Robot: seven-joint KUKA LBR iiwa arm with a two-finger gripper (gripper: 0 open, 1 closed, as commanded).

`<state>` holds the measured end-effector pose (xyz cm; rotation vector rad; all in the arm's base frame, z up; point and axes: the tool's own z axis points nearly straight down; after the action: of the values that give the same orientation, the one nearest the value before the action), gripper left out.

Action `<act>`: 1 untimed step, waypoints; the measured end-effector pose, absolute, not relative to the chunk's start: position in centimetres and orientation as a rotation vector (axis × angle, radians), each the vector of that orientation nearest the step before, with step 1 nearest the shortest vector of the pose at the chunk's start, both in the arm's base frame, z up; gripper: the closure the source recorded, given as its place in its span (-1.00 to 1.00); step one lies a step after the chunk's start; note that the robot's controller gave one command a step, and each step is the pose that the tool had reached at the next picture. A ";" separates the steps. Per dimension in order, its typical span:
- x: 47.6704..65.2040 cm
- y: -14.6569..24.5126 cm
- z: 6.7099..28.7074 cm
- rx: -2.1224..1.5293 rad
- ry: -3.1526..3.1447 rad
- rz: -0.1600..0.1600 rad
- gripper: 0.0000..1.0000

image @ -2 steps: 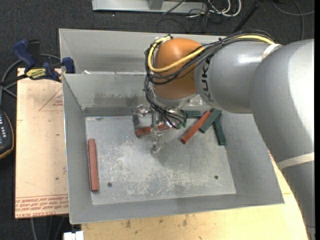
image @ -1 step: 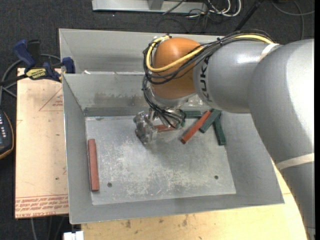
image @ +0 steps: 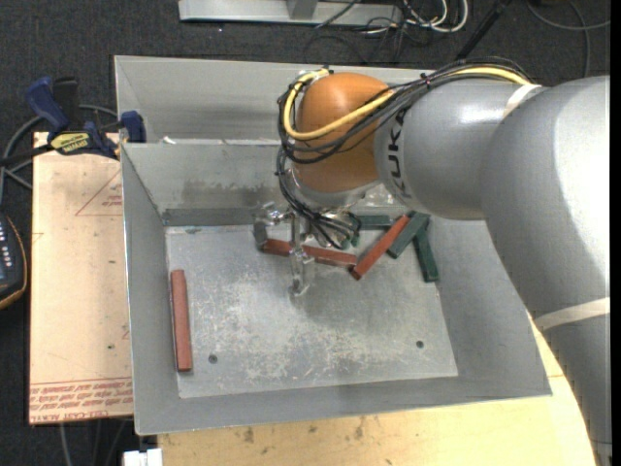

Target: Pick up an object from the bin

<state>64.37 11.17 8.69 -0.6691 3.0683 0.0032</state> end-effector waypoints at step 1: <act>64.8 7.3 7.1 -0.577 3.085 0.003 -1.00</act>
Offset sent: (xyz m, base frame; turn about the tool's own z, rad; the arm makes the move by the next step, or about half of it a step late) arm 0.0033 -0.0382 -0.0169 0.0542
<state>64.83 7.28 7.07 -0.5769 3.0848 0.0027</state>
